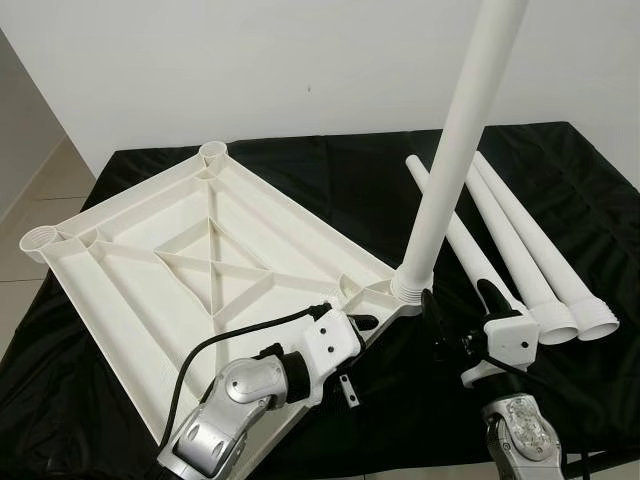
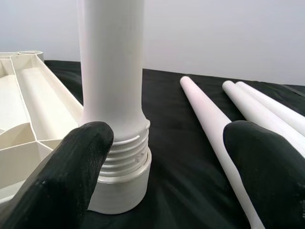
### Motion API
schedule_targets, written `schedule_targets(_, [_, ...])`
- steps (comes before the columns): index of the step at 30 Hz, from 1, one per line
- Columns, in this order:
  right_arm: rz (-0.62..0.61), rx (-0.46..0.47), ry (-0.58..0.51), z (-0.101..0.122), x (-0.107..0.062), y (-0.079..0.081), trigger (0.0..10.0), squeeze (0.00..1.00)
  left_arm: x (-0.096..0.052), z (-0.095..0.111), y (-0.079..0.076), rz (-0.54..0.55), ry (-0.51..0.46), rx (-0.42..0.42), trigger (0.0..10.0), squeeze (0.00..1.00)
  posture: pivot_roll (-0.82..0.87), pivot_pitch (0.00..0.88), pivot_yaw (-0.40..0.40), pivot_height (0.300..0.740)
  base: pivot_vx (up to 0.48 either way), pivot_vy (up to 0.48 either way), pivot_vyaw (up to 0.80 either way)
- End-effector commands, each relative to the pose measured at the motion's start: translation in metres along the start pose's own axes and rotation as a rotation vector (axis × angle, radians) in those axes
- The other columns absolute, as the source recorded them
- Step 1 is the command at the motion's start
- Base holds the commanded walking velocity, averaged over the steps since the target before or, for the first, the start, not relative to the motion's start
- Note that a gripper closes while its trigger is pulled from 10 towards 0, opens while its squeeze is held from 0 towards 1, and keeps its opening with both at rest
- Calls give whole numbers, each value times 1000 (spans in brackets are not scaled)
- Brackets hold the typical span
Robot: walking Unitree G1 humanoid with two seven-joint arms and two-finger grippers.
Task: Building children table
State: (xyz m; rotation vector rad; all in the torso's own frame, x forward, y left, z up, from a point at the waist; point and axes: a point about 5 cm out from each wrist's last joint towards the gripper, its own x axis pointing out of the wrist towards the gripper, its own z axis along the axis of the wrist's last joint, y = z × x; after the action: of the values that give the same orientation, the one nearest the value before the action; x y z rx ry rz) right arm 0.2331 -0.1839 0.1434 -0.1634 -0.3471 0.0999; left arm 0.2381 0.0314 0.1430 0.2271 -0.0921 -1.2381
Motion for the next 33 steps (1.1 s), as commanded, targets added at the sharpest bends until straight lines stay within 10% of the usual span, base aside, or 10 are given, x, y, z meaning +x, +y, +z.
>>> schedule_targets(1, [-1, 1, 20, -3, 0, -2, 10000, 0, 1, -3, -3, -40, 35, 1, 10000, 0, -161, 100, 87, 740, 0, 0, 0])
schedule_targets(25, [2, -12, 1, 0, 9, -4, 10000, 0, 19, -15, 24, 265, 381, -82, 10000, 0, -165, 97, 85, 740, 0, 0, 0])
schedule_targets(28, [3, -13, 0, 0, 9, -4, 10000, 0, 17, -19, 26, 272, 420, -96, 5373, 0, -165, 95, 83, 740, 0, 0, 0])
schedule_targets(31, [4, -15, -1, 1, 10, -4, 10000, 0, 14, -23, 27, 287, 454, -121, 4902, 0, -165, 93, 83, 740, 0, 0, 0])
schedule_targets(32, [3, -17, -4, 1, 11, -5, 10000, 0, 12, -25, 27, 287, 470, -123, 0, 0, -165, 93, 83, 740, 0, 0, 0])
schedule_targets(33, [2, -22, -8, 2, 12, -6, 10000, 0, 11, -28, 27, 293, 489, -120, 0, 0, -165, 93, 83, 740, 0, 0, 0])
